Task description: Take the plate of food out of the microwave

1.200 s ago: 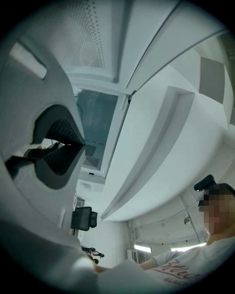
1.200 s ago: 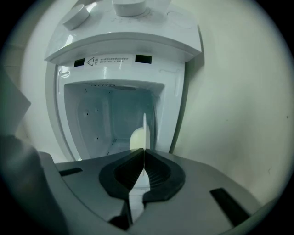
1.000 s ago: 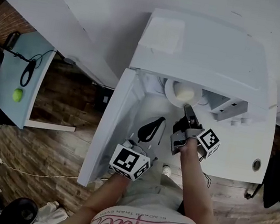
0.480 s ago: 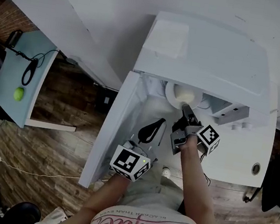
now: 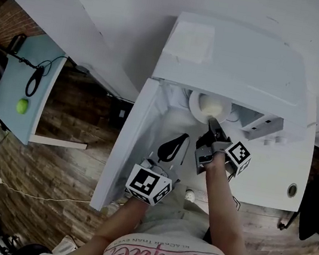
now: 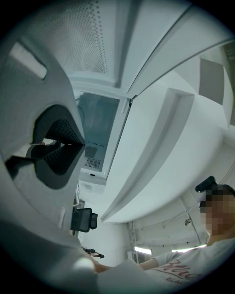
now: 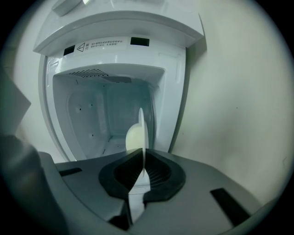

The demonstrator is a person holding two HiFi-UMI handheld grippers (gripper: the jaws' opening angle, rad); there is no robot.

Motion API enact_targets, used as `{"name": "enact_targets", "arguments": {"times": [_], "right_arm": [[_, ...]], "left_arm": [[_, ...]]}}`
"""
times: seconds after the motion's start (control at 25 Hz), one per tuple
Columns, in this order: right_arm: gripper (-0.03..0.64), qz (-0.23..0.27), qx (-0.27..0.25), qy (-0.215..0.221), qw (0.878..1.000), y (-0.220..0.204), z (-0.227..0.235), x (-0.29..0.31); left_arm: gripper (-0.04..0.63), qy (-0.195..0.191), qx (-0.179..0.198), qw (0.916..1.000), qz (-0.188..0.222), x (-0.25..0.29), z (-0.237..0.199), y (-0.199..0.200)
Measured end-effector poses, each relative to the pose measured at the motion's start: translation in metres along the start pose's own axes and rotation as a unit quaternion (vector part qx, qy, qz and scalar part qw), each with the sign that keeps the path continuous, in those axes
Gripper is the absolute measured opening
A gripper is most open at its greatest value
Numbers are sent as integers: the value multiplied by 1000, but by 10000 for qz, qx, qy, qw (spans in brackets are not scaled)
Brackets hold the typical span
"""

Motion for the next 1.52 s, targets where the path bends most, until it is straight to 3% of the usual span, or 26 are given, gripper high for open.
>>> {"name": "enact_targets", "arguments": {"times": [1.52], "right_arm": [[23,-117,-186,294,9993,-18,-5,-75]], "left_arm": [[6,-74,150,9996,210,-44,48,-2]]}}
Point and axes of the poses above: the fingertips, and each gripper's own axes: x forward along the fingers, z to its right, y out of its top, the point moved 7 cm from there along -x, backward along the fingers
